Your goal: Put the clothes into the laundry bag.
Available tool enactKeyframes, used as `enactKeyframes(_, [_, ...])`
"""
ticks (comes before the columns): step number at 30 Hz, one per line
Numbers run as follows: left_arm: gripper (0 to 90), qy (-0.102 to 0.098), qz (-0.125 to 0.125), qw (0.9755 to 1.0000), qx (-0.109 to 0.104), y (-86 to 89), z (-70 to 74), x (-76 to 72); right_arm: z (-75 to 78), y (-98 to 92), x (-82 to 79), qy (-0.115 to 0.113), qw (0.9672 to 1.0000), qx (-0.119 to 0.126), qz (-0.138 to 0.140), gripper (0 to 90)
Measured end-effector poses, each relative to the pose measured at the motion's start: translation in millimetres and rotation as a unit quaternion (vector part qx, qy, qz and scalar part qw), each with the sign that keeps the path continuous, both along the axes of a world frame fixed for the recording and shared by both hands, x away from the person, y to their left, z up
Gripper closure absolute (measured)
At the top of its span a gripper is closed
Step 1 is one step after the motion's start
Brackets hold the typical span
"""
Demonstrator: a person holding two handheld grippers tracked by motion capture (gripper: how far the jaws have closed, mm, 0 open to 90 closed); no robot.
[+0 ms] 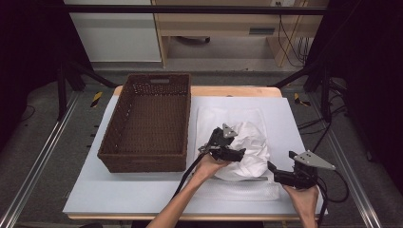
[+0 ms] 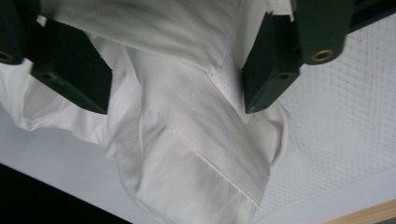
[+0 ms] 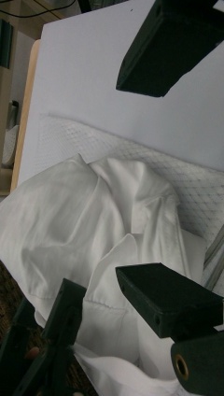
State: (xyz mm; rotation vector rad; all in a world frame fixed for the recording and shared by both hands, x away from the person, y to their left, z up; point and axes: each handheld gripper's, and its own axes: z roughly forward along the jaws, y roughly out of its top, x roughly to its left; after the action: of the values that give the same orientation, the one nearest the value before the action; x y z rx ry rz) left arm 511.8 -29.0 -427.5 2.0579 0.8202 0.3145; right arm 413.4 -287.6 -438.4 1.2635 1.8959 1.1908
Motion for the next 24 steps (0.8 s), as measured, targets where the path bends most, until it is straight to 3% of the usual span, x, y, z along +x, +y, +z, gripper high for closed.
enactKeyframes(4, [17.1,-0.024,0.001,0.9996,-0.013,10.6,16.4,-9.0,2.2,0.7,-0.9,-0.003,1.0,0.004,0.002,10.1])
enactKeyframes(7, [17.2,-0.055,0.004,0.9985,-0.005,29.2,38.0,-26.7,8.6,4.1,-4.1,-0.012,0.9998,0.012,0.009,10.1])
enactKeyframes(12, [25.5,-0.073,0.008,0.9972,-0.017,52.0,49.0,-48.6,14.7,15.7,-6.0,-0.016,0.9993,0.018,0.029,9.8])
enactKeyframes(15, [33.2,-0.079,0.01,0.9967,-0.018,63.7,48.5,-62.5,17.1,29.0,-6.4,-0.014,0.9986,0.017,0.049,8.9])
enactKeyframes(17, [42.9,-0.09,0.011,0.9958,-0.006,71.8,45.7,-73.3,17.8,44.8,-5.6,-0.009,0.9976,0.014,0.068,8.4])
enactKeyframes(18, [42.9,-0.096,0.012,0.9953,-0.002,74.7,44.3,-76.4,17.8,44.8,-5.6,-0.009,0.9976,0.014,0.068,8.4])
enactKeyframes(19, [51.7,-0.095,0.01,0.9954,0.0,83.5,39.6,-83.4,16.5,55.9,-3.7,-0.002,0.9969,0.01,0.078,8.1])
enactKeyframes(22, [55.0,-0.096,0.003,0.9953,-0.004,93.0,32.8,-89.8,13.8,65.2,-0.4,0.008,0.9963,0.008,0.086,7.8])
enactKeyframes(23, [58.7,-0.11,-0.001,0.9939,0.003,97.7,29.2,-94.3,11.8,70.5,1.5,0.014,0.9958,0.006,0.091,7.8])
enactKeyframes(24, [61.9,-0.14,0.001,0.9901,0.009,107.6,22.3,-103.0,7.4,80.9,6.0,0.024,0.9948,-0.006,0.099,7.8])
